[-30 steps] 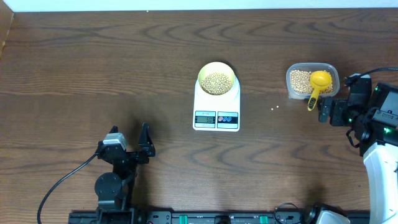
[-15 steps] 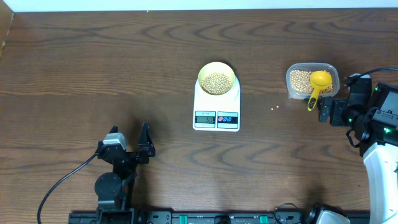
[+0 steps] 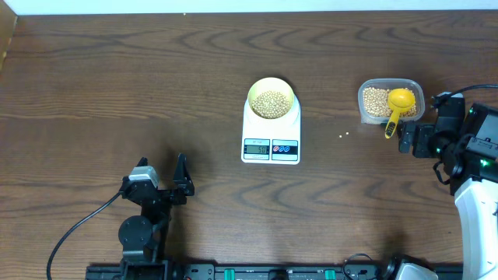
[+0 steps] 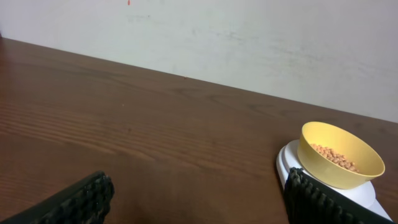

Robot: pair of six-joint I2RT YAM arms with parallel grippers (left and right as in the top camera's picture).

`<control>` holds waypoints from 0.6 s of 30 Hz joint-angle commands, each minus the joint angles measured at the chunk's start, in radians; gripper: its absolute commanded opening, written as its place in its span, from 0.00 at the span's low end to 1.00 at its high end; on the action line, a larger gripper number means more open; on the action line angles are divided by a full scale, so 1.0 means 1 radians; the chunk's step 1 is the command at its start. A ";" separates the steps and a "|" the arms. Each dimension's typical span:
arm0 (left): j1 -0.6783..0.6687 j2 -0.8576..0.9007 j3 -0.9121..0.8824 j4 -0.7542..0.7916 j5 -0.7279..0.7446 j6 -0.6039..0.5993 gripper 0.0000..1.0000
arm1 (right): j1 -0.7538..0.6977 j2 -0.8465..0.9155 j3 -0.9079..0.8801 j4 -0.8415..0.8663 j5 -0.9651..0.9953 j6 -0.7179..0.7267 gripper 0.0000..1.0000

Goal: Scoop item into bowl and weigh 50g on scale

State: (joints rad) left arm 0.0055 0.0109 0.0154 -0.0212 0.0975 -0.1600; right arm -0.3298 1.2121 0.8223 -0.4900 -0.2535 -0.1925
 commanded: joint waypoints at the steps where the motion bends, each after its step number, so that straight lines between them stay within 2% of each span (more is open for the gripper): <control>1: 0.005 -0.006 -0.011 -0.042 0.006 0.009 0.89 | 0.006 -0.008 -0.007 -0.002 0.001 -0.011 0.99; 9: 0.005 -0.006 -0.011 -0.042 0.006 0.009 0.89 | 0.006 -0.076 -0.068 0.037 0.001 -0.011 0.99; 18: 0.005 -0.006 -0.011 -0.042 0.006 0.009 0.90 | 0.006 -0.332 -0.406 0.424 -0.041 -0.002 0.99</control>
State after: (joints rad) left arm 0.0055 0.0109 0.0177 -0.0238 0.0971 -0.1600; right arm -0.3298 0.9493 0.4973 -0.1200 -0.2684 -0.1925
